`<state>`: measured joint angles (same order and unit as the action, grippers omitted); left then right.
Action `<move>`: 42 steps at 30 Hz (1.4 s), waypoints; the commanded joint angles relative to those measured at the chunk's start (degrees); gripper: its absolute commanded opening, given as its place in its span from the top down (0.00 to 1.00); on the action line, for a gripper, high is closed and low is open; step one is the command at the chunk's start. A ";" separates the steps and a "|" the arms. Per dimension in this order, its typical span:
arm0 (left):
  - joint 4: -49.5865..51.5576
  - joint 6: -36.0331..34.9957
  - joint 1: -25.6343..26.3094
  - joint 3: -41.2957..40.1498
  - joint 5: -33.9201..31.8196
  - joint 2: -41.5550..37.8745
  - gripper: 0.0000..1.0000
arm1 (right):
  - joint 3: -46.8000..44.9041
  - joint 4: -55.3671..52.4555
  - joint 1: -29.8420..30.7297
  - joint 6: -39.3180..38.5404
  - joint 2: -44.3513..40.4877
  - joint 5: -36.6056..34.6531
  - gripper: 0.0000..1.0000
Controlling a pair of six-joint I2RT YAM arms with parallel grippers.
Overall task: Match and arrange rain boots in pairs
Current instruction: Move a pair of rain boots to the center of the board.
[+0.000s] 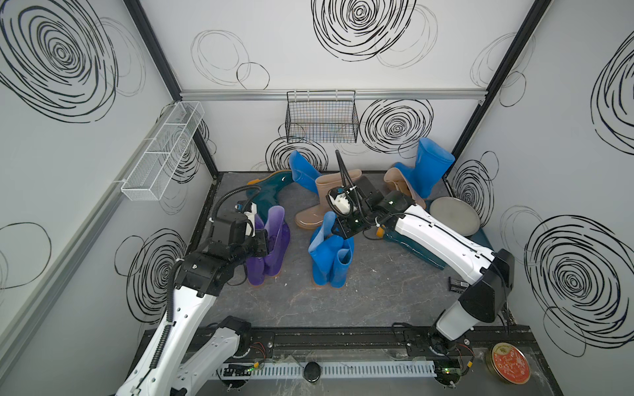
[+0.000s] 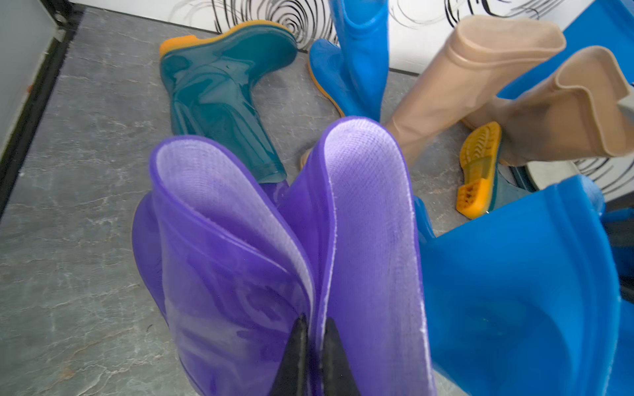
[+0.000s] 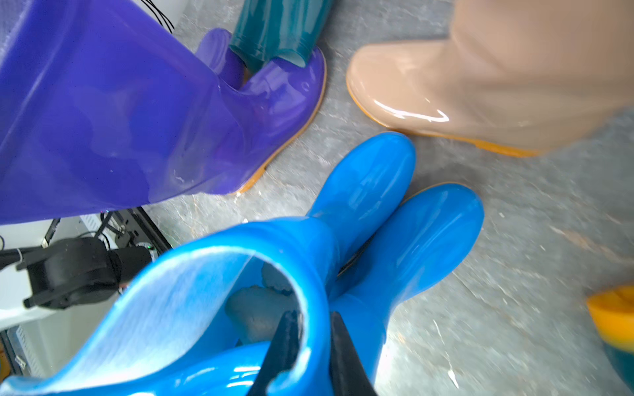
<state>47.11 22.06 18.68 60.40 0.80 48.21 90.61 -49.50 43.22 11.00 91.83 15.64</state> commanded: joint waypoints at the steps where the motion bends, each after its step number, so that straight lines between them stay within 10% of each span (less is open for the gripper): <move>1: -4.64 5.32 6.33 4.68 -1.79 0.48 1.00 | -1.61 1.77 -3.44 -3.65 -6.98 5.18 1.00; 14: -7.43 12.48 23.84 8.46 -13.06 6.18 1.00 | -9.14 0.62 -8.99 -11.48 -10.19 9.98 0.91; 22: -1.15 10.52 24.89 14.27 -24.31 4.92 1.00 | -8.09 0.67 -9.28 -11.53 -9.57 7.64 0.53; 27: 9.84 2.81 17.08 23.62 -31.60 4.72 1.00 | -8.16 2.14 -9.24 -11.19 -10.34 6.03 0.36; 32: 10.37 -4.66 -3.05 24.76 -15.10 4.72 1.00 | -7.89 2.38 -9.28 -11.04 -10.14 5.23 0.32; 42: 10.87 -1.14 -5.08 27.04 -5.80 4.38 1.00 | -7.95 2.00 -9.25 -11.21 -10.28 3.93 0.28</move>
<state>67.81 19.57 13.43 84.82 -11.03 54.15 81.76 -47.51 33.95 0.36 82.76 20.58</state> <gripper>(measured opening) 0.090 0.722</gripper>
